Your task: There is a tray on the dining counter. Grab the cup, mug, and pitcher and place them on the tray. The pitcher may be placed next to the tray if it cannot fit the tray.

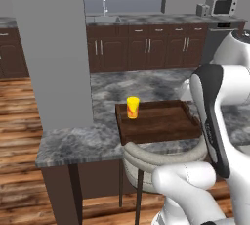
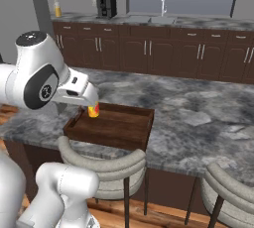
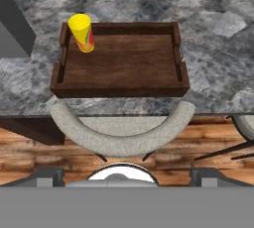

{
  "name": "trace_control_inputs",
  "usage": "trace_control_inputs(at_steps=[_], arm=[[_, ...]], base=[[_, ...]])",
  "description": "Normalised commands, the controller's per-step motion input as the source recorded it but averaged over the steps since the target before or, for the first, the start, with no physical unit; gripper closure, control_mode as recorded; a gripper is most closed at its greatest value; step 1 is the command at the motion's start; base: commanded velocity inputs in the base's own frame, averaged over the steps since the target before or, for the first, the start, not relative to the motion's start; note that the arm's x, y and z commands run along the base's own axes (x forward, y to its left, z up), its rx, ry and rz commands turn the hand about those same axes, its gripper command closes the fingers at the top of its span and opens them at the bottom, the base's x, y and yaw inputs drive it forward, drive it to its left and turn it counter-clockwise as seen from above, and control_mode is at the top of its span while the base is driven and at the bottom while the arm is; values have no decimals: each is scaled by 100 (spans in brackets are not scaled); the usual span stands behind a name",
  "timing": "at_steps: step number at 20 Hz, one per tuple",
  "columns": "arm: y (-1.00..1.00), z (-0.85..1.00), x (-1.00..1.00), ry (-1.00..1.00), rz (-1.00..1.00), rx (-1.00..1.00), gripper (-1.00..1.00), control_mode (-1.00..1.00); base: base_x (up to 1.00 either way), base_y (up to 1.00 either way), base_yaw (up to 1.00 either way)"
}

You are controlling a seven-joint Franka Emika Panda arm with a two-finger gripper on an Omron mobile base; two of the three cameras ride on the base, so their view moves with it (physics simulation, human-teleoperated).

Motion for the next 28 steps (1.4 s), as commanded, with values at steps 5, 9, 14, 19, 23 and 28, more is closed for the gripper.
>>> trace_control_inputs(at_steps=[5, 9, 14, 19, 23, 28], arm=[[3, 14, -13, 0, 1, -4, -100, -100], [0, 0, 0, 0, 0, 0, -100, 100], [0, 0, 0, 0, 0, 0, -100, 100], [0, 0, 0, 0, 0, 0, -100, 100], [0, 0, 0, 0, 0, 0, -100, 100], [0, 0, 0, 0, 0, 0, -100, 100]], base=[[0, 0, 0], [-50, 0, 1], [-97, 3, 0], [-100, 86, 0], [-77, 100, 0], [-17, 100, 0]])
